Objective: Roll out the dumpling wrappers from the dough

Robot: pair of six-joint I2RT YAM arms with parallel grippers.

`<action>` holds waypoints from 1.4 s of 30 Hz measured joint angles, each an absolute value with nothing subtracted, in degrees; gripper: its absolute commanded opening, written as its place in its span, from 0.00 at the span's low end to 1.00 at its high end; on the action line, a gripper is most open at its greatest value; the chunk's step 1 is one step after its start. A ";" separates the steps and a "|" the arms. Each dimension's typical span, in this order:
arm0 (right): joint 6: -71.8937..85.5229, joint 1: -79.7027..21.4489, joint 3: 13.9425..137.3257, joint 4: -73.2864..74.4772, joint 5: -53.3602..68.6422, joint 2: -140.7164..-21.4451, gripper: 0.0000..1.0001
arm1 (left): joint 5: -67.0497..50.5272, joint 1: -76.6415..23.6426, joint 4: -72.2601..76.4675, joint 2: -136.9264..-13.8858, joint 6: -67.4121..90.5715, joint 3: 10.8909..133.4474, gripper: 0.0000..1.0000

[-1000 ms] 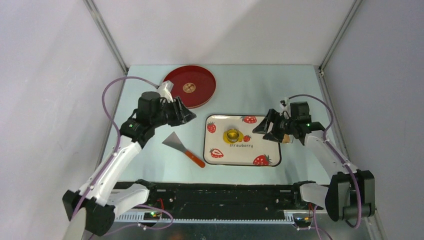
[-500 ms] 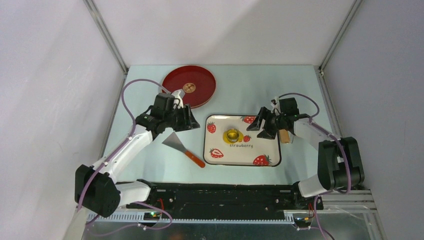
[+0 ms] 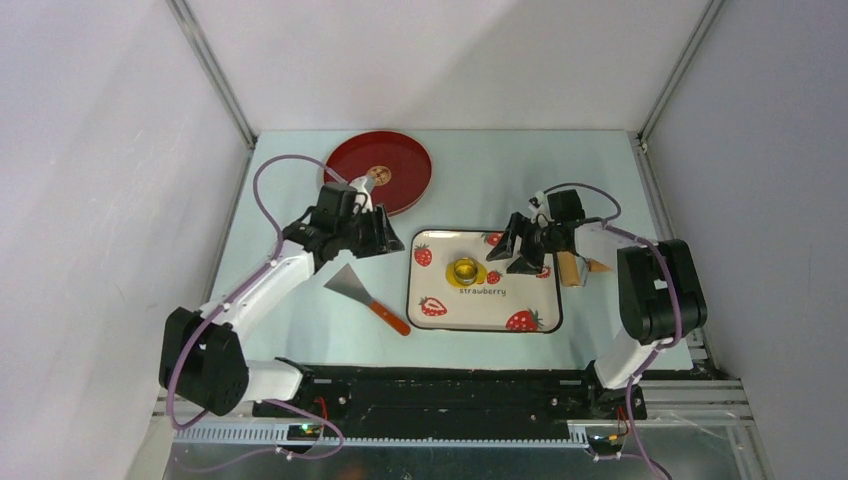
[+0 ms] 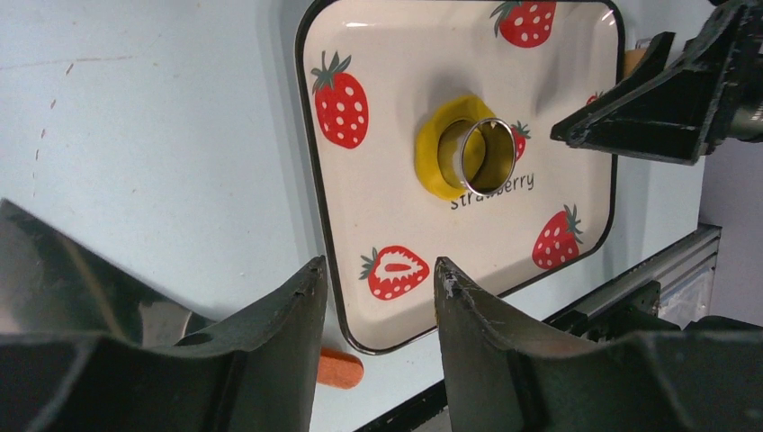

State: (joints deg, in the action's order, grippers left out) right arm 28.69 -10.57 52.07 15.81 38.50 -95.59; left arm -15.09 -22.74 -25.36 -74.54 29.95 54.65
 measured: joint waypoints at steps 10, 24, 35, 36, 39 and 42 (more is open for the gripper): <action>27.79 -12.32 55.35 13.56 42.28 -103.66 0.73 | -17.43 -22.76 -15.46 -78.17 33.10 50.50 0.50; 27.62 -13.08 58.65 12.73 45.80 -109.19 0.56 | -21.76 -23.03 -1.28 -87.29 38.13 44.66 0.46; 26.09 -8.51 52.77 15.42 41.60 -101.91 0.60 | -24.43 -23.92 4.10 -88.77 39.07 43.20 0.47; 26.00 -7.86 52.07 15.59 41.25 -101.21 0.59 | -24.47 -24.08 4.14 -88.71 39.09 42.87 0.46; 25.82 -7.40 51.33 15.77 40.97 -100.57 0.55 | -24.56 -24.77 4.21 -88.44 39.20 42.63 0.44; 25.65 -7.97 51.22 15.59 40.51 -100.71 0.46 | -24.43 -26.28 4.82 -88.36 39.68 42.63 0.41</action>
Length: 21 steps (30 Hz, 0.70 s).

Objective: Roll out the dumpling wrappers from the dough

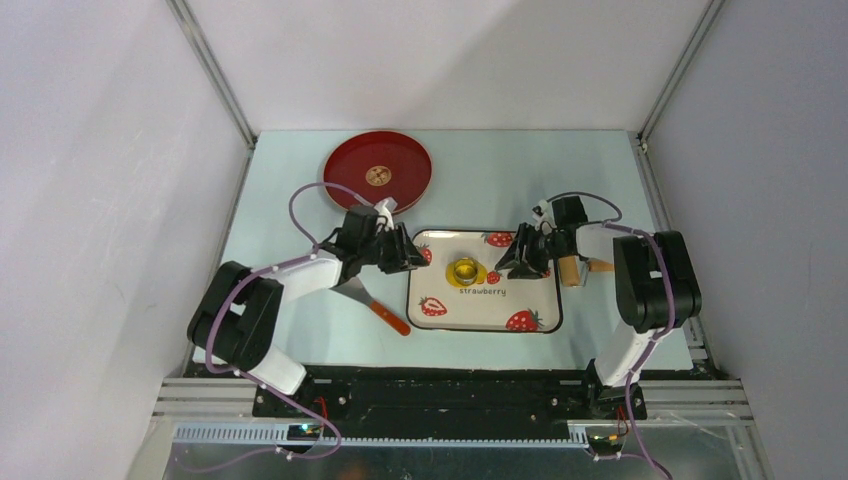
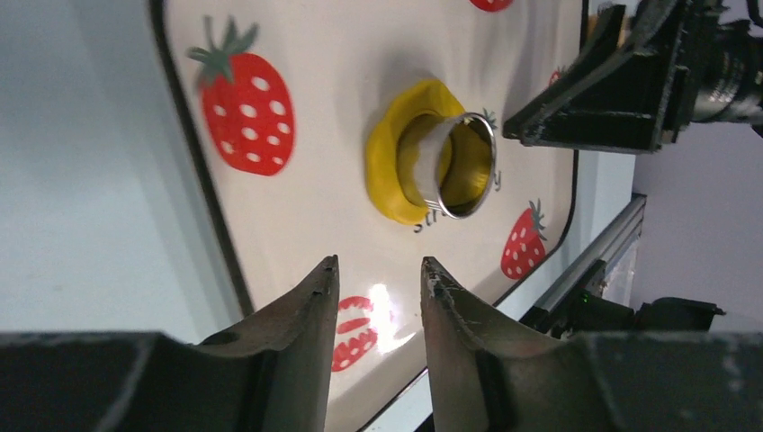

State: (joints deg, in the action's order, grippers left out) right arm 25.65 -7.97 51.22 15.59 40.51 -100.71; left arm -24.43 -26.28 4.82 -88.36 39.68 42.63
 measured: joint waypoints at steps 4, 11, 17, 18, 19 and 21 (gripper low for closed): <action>26.26 -8.51 51.20 14.28 42.04 -102.65 0.45 | -24.43 -28.99 6.13 -89.54 40.71 42.87 0.40; 28.62 -10.22 52.05 10.55 46.63 -106.28 0.41 | -24.49 -31.18 9.37 -97.25 42.89 44.03 0.38; 29.91 -11.99 53.67 9.17 47.59 -108.57 0.32 | -24.43 -31.29 10.85 -99.79 43.99 44.21 0.34; 30.00 -12.19 53.91 9.21 47.35 -108.86 0.30 | -24.40 -31.33 11.20 -100.09 44.03 44.49 0.34; 30.00 -12.29 54.13 9.26 47.29 -109.12 0.28 | -24.38 -31.33 11.46 -100.38 44.07 44.71 0.34; 30.02 -12.38 54.43 9.54 47.22 -109.60 0.23 | -24.34 -31.33 11.86 -100.97 44.12 44.99 0.34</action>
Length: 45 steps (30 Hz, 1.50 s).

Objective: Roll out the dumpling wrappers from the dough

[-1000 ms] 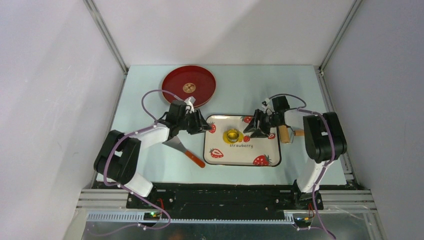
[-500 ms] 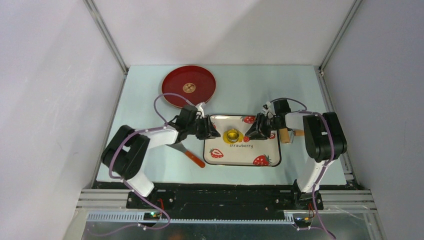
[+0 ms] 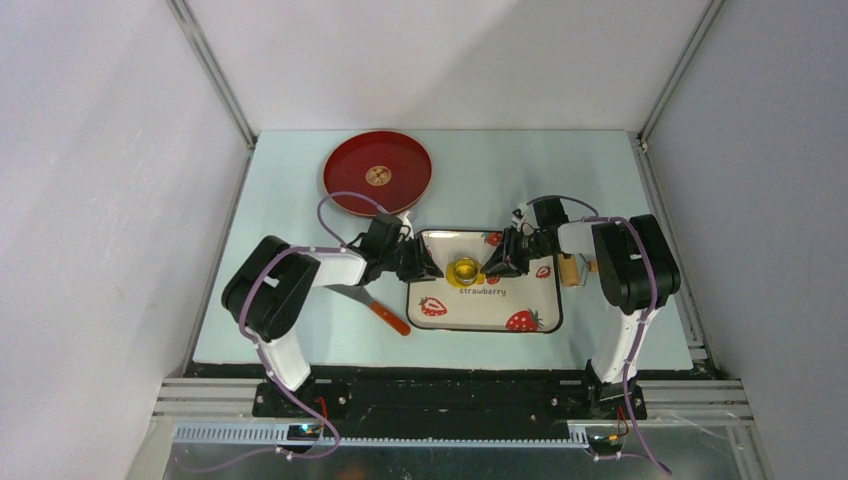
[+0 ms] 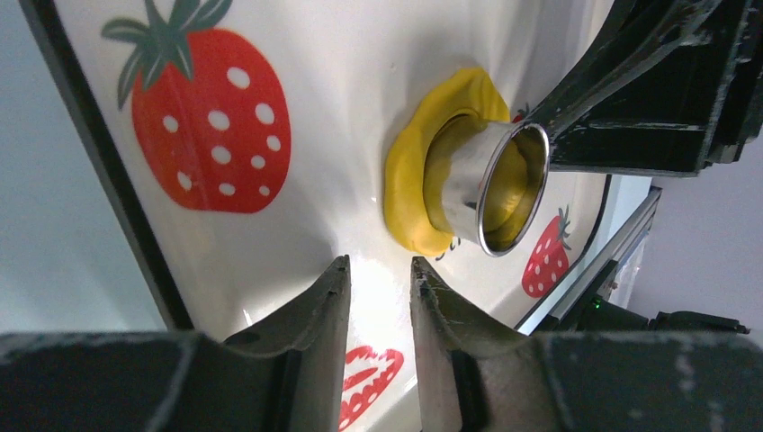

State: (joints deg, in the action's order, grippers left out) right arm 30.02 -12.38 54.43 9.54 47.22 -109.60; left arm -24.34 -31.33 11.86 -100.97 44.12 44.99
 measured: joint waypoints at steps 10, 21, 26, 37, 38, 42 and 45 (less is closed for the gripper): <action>29.98 -12.64 56.40 11.40 45.95 -111.02 0.10 | -24.43 -31.33 13.47 -102.37 44.58 45.52 0.34; 29.71 -12.95 57.06 13.08 42.35 -109.34 0.10 | -24.69 -31.33 15.97 -103.63 44.60 45.56 0.34; 28.71 -12.32 57.06 13.65 37.80 -107.15 0.15 | -24.73 -31.33 17.12 -104.20 44.60 45.60 0.34; 28.88 -11.44 56.14 13.02 38.76 -105.58 0.44 | -25.17 -31.33 18.79 -105.14 44.58 45.87 0.34; 29.08 -11.29 55.66 12.43 39.62 -105.58 0.44 | -25.17 -31.33 18.79 -105.14 44.58 45.87 0.34; 30.55 -10.92 53.98 10.07 42.78 -106.17 0.40 | -25.21 -31.33 18.79 -105.14 44.58 45.87 0.34; 31.55 -10.81 53.04 8.19 44.73 -107.02 0.34 | -25.23 -31.33 18.81 -105.14 44.58 45.87 0.34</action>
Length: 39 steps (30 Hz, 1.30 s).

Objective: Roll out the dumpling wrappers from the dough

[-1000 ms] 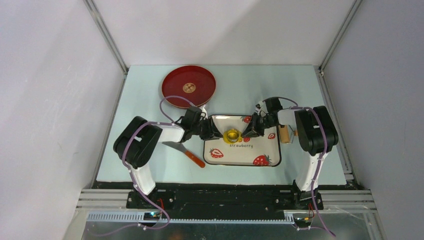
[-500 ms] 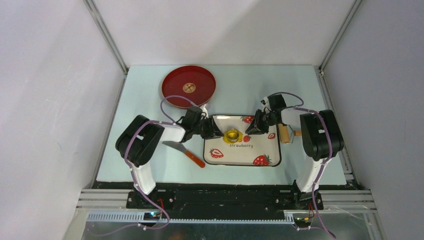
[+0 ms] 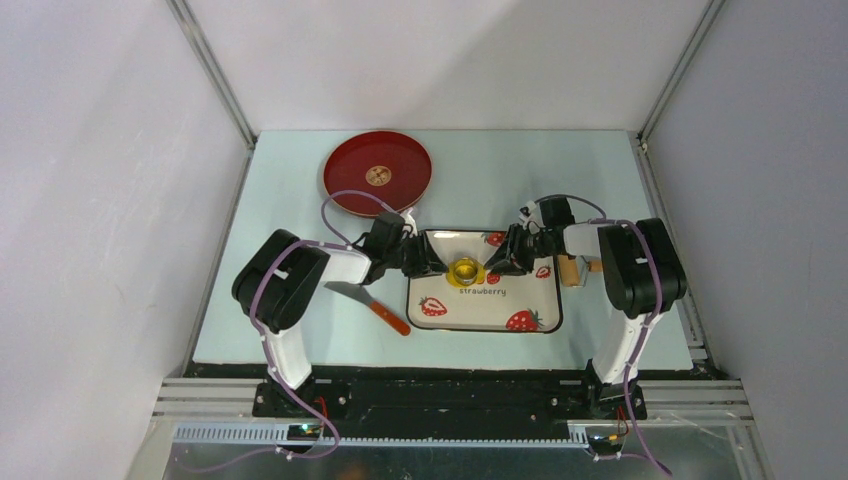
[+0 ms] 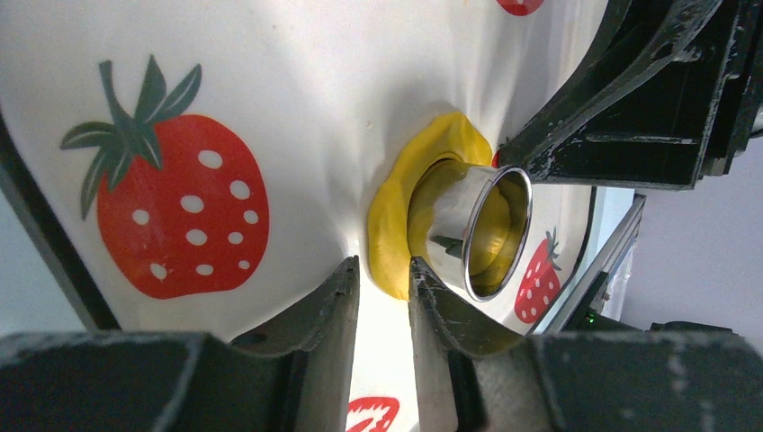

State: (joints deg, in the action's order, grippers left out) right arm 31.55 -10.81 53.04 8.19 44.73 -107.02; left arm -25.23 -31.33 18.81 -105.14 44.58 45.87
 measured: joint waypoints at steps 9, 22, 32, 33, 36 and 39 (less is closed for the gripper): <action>32.62 -11.94 52.12 6.52 46.65 -108.14 0.32 | -25.30 -31.33 18.98 -105.27 44.58 45.87 0.34; 32.86 -12.27 48.12 6.17 46.35 -105.27 0.31 | -25.78 -31.33 19.42 -105.75 44.58 46.04 0.34; 36.42 -12.27 47.59 1.76 46.63 -106.48 0.26 | -25.98 -31.35 19.84 -106.19 44.56 46.33 0.34; 36.69 -12.27 47.72 1.39 46.78 -106.72 0.25 | -26.00 -31.35 19.92 -106.24 44.58 46.33 0.34; 37.54 -12.38 48.69 0.64 47.07 -107.83 0.23 | -26.22 -31.35 20.32 -106.52 44.58 46.44 0.35; 37.56 -12.43 49.21 0.34 47.18 -108.36 0.19 | -26.24 -31.35 20.38 -106.63 44.58 46.54 0.35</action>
State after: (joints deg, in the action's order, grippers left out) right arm 37.56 -12.43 49.21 0.34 47.18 -108.36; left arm -26.24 -31.35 20.38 -106.63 44.58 46.54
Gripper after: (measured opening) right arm 0.227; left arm 0.340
